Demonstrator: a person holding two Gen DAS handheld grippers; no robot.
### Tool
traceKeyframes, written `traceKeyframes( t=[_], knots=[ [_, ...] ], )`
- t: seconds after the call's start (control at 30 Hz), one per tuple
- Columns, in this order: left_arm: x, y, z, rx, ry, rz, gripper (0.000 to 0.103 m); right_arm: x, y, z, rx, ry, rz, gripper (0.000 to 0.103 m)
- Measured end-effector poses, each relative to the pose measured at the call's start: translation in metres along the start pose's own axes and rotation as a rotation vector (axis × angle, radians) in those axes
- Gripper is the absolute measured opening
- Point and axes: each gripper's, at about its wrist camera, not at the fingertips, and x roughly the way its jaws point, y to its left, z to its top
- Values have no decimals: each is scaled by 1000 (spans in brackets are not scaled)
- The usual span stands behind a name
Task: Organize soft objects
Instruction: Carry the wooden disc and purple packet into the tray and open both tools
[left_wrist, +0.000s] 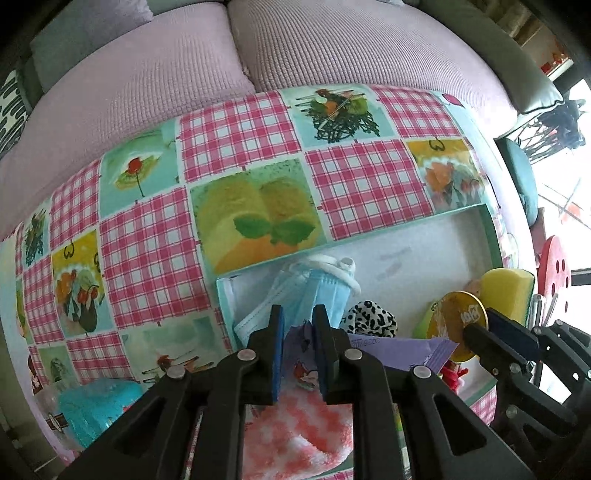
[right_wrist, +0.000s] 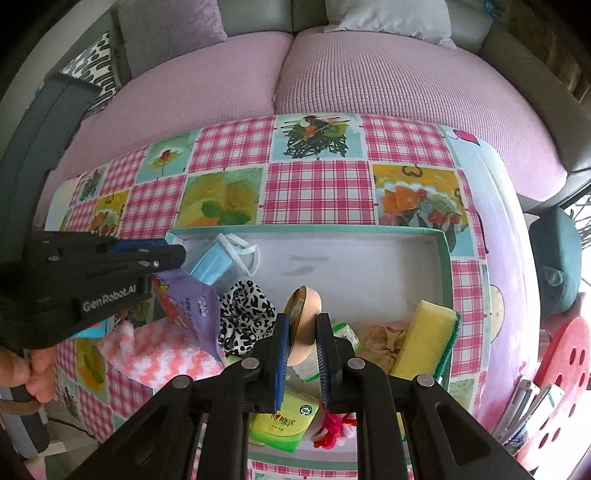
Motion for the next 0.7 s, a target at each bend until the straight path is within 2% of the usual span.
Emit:
traceKeyframes(
  t=[0.07,0.13,0.2,0.43,0.53,0.7],
  knots=[
    [-3,3,-1,-3,0,-3,19,0,1,0,-1,2,-3,16],
    [-5,6,-1,-15,0,-25,35,0,1,0,3,6,-4,18],
    [-9,8,-2,-20,-7,-28,45,0,1,1,2,9,-3,19],
    [-22,18,-8,-43,-29,-21,47,-2,6,-1,1,18,-14,20],
    [-28,23,-12,-55,-36,-11,52,-4,8,-3,2,22,-16,24],
    [-40,31,-22,-71,-55,25,58,-13,13,-7,-6,17,-37,37]
  ],
)
